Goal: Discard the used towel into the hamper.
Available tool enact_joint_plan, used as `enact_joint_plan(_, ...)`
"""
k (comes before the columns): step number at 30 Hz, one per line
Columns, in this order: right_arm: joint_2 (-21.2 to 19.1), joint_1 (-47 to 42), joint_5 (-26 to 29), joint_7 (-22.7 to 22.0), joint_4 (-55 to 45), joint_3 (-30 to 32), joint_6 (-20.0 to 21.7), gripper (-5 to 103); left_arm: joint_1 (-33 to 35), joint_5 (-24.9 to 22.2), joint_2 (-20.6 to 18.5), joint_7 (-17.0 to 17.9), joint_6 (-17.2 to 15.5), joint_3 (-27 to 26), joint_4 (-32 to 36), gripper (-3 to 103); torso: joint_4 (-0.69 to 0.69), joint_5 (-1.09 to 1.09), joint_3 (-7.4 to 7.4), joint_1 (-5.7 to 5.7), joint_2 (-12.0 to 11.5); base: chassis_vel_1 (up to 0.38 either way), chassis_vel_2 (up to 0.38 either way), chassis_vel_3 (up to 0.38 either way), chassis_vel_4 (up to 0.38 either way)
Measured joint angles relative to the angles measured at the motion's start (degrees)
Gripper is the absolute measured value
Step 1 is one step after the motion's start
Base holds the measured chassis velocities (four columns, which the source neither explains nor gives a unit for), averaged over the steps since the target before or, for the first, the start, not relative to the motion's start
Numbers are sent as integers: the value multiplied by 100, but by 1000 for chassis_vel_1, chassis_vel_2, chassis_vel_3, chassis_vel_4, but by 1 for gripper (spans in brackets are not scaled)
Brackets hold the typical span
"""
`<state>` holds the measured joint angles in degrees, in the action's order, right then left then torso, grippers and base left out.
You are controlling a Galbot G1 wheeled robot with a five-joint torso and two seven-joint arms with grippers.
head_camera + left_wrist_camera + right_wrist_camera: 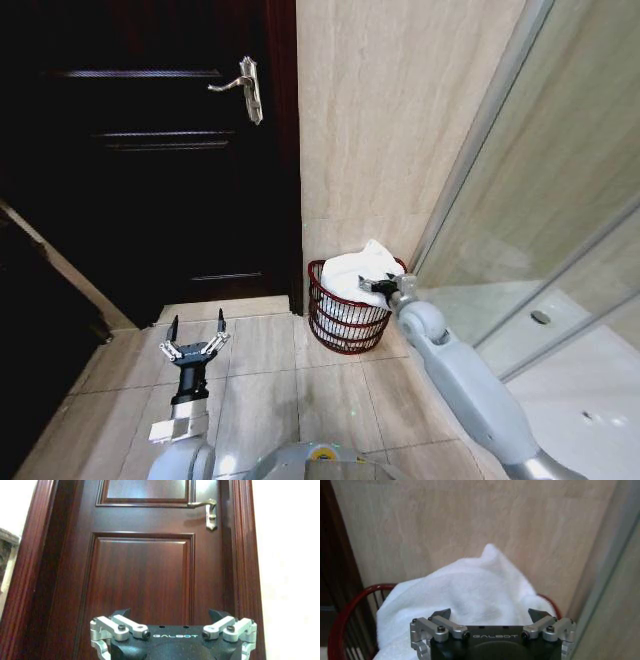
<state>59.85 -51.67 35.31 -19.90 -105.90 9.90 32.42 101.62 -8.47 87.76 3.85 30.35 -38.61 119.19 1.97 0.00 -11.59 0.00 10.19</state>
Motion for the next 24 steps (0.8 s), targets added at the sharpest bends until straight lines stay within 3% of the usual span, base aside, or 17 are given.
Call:
enact_joint_plan(5,-59,-23,83,-6,-97,67,130,100,-42,65,-5,-12,-19,45,-45,100,0,-1,0,0,0,0,0,0,0)
enact_joint_plan(12,156,394,247,273,765,-41,178,100,-66,88,-133,-17,-115,35,-1,100,3,0,0,0,1,0,0,0,0)
enact_joint_plan(15,207,551,158,537,1090,-89,180,100,-60,85,-171,-13,-134,18,16,100,2,0,0,0,1,0,0,0,0)
enact_joint_plan(24,290,895,-43,662,1733,-115,104,100,-54,97,-131,-13,-138,25,16,100,3,0,0,0,1,0,0,0,0)
